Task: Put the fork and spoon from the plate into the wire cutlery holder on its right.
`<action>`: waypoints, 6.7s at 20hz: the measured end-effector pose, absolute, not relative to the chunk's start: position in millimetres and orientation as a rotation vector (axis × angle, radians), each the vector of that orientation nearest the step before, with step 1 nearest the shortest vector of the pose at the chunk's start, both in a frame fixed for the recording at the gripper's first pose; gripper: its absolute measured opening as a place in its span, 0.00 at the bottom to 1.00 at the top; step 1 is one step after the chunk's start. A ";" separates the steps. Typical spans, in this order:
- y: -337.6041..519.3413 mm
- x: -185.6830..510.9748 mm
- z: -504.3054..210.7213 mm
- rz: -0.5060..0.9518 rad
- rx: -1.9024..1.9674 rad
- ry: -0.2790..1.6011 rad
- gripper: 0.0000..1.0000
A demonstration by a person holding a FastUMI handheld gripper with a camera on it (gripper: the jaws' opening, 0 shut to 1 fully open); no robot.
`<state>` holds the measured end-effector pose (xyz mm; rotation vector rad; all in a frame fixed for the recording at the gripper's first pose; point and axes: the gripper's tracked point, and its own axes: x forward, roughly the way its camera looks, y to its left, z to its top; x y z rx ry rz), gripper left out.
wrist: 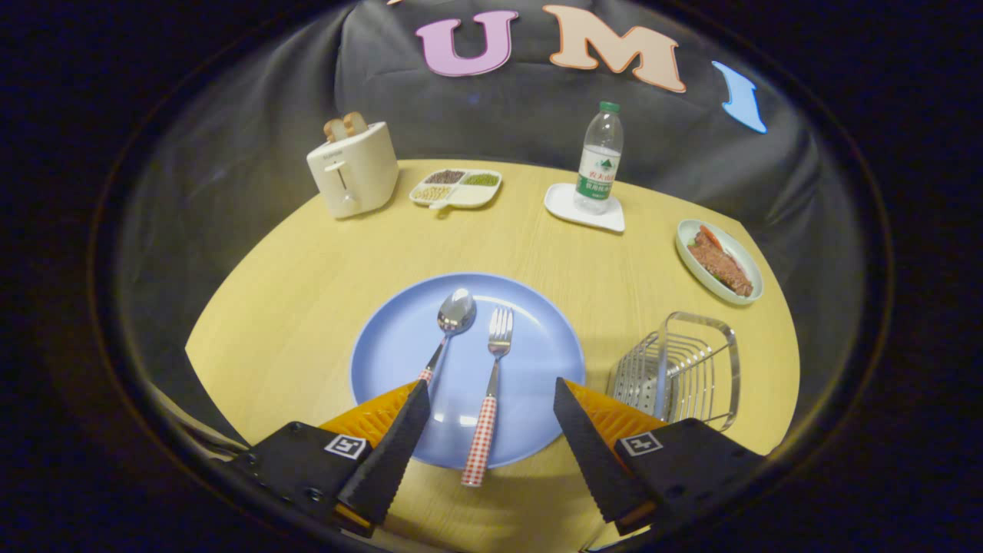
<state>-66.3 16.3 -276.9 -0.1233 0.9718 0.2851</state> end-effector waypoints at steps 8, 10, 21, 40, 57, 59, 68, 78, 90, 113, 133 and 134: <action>14.0 -84.4 -304.3 0.318 -0.184 1.068 0.76; 12.5 -84.7 -306.8 0.311 -0.190 1.080 0.64; 2.8 -86.1 -302.0 0.264 -0.176 1.144 0.14; -56.5 -78.8 -205.9 0.314 -0.186 1.185 0.14; -157.1 -93.6 -182.9 0.369 -0.334 1.345 0.14; -159.9 -95.3 -190.0 0.375 -0.342 1.387 0.14; -166.7 -86.0 -211.9 0.416 -0.469 1.533 0.14; -160.9 -77.3 -222.4 0.438 -0.474 1.607 0.17; -143.8 -61.6 -210.6 0.391 -0.344 1.436 0.85; 53.4 -51.1 -247.2 0.375 -0.135 0.939 0.99; 45.3 -71.9 -314.6 0.324 -0.206 1.162 0.13; 42.5 -70.4 -312.1 0.332 -0.212 1.166 0.13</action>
